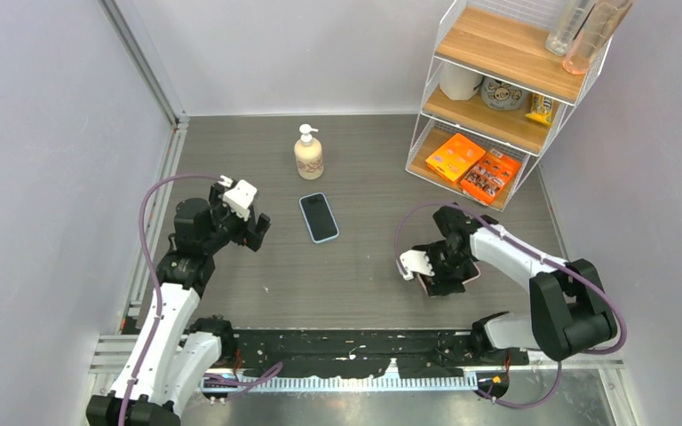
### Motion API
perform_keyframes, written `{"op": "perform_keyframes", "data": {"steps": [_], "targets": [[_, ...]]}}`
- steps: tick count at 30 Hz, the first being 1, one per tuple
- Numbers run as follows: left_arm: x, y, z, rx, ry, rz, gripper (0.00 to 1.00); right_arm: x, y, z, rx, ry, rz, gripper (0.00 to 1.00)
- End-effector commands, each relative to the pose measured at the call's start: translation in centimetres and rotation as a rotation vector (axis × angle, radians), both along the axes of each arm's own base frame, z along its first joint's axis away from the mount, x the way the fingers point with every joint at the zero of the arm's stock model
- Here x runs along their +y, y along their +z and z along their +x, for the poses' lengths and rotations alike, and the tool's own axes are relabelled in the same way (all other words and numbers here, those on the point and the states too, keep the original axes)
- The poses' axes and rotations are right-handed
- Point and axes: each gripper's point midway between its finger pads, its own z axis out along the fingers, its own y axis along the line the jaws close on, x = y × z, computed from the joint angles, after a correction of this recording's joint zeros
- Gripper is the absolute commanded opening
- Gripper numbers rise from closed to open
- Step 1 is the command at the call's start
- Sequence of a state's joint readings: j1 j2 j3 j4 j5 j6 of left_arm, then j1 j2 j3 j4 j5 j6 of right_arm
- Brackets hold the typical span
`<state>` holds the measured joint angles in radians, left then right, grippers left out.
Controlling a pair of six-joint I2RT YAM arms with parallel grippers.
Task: Take the phone out of the phone case
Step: Pick up the phone at the center of the board.
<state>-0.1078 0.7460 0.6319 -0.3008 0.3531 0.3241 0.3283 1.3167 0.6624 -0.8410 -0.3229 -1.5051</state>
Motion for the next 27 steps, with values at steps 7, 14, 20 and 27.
{"op": "perform_keyframes", "data": {"steps": [7,14,20,27], "targets": [[-2.8,3.2,2.0,-0.031,-0.035,-0.189,0.99,10.4,4.0,7.0,-0.103,-0.175,0.322,0.17],[-4.0,3.2,3.6,0.034,-0.031,-0.291,0.99,16.2,6.7,9.8,-0.128,-0.260,0.453,0.05],[-6.2,2.8,4.0,0.156,-0.091,-0.397,0.99,20.5,9.6,11.0,-0.161,-0.286,0.571,0.05],[-10.4,1.6,4.0,0.381,-0.199,-0.481,0.99,23.1,11.3,11.7,-0.161,-0.353,0.651,0.05]]}}
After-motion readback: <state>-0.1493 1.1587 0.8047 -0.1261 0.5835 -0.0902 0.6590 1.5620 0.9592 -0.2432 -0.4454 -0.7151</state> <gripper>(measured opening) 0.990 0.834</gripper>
